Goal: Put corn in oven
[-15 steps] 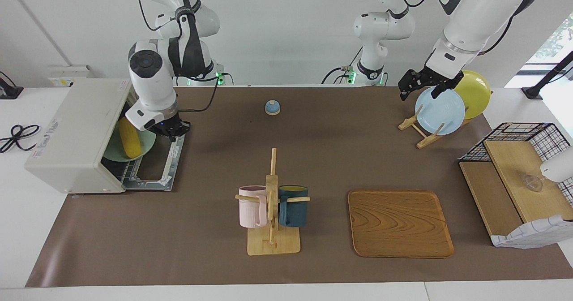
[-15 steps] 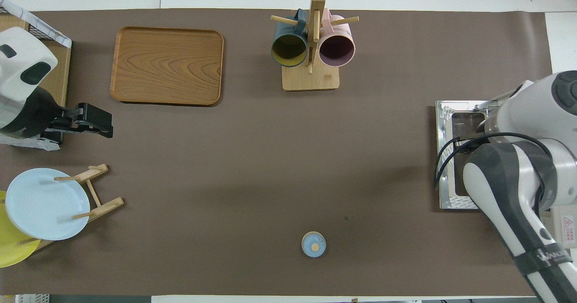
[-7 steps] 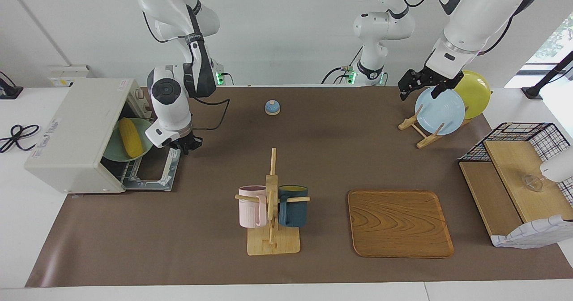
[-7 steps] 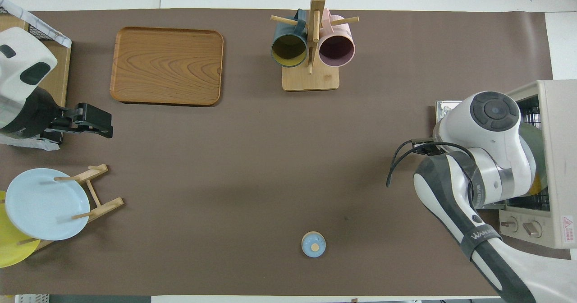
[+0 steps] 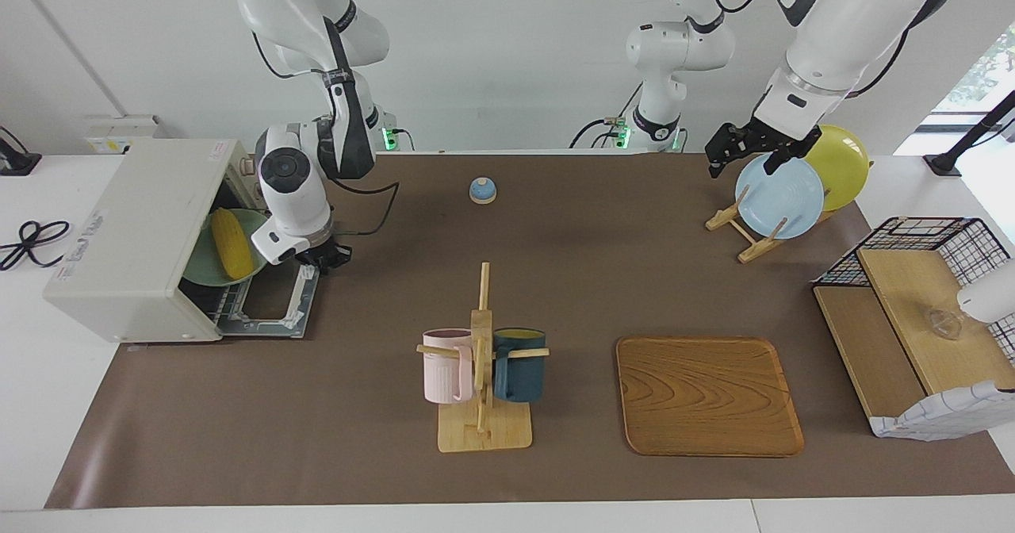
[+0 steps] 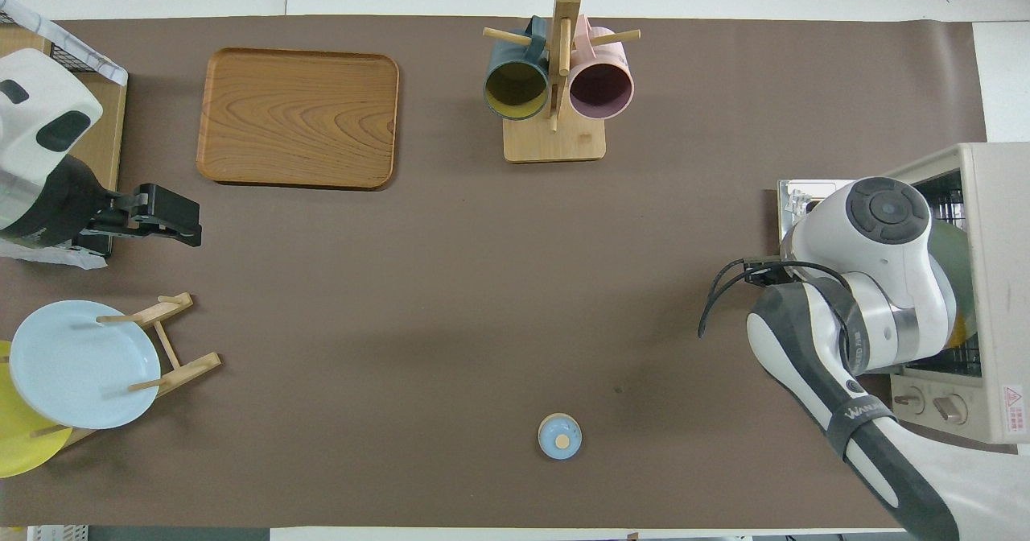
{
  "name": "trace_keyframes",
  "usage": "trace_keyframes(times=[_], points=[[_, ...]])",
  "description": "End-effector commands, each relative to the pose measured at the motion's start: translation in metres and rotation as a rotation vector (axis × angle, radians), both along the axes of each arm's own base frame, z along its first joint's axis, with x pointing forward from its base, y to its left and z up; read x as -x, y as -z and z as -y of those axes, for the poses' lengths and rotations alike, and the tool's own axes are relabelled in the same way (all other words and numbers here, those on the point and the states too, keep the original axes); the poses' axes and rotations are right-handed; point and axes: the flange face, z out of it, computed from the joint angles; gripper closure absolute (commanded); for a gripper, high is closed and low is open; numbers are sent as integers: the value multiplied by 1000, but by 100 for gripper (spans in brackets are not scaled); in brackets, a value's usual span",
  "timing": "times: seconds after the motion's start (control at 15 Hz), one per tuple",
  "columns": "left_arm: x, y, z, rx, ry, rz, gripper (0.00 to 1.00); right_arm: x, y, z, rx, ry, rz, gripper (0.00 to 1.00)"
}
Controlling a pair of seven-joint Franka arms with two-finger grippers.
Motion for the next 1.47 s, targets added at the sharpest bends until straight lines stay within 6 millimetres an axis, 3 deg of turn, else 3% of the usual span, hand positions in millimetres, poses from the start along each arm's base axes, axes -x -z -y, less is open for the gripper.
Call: trace_keyframes(times=[0.0,0.2,0.6,0.8,1.07,1.27,1.4], points=[[1,-3,-3,-17,2,-7,0,6,5,11,3,9,1,100],[2,-4,-3,-17,2,-4,0,4,1,13,46,-38,-16,100],[2,-4,-3,-17,2,-4,0,-22,-66,48,81,-134,-108,100],[2,-4,-3,-17,2,-4,0,-16,-105,78,62,-166,-110,100],[2,-4,-3,-17,0,-4,0,0,-130,114,38,-173,-132,100],[1,-3,-3,-17,0,-6,0,10,-150,134,24,-194,-132,100],[2,-4,-3,-17,2,-4,0,17,-161,135,23,-194,-135,100]])
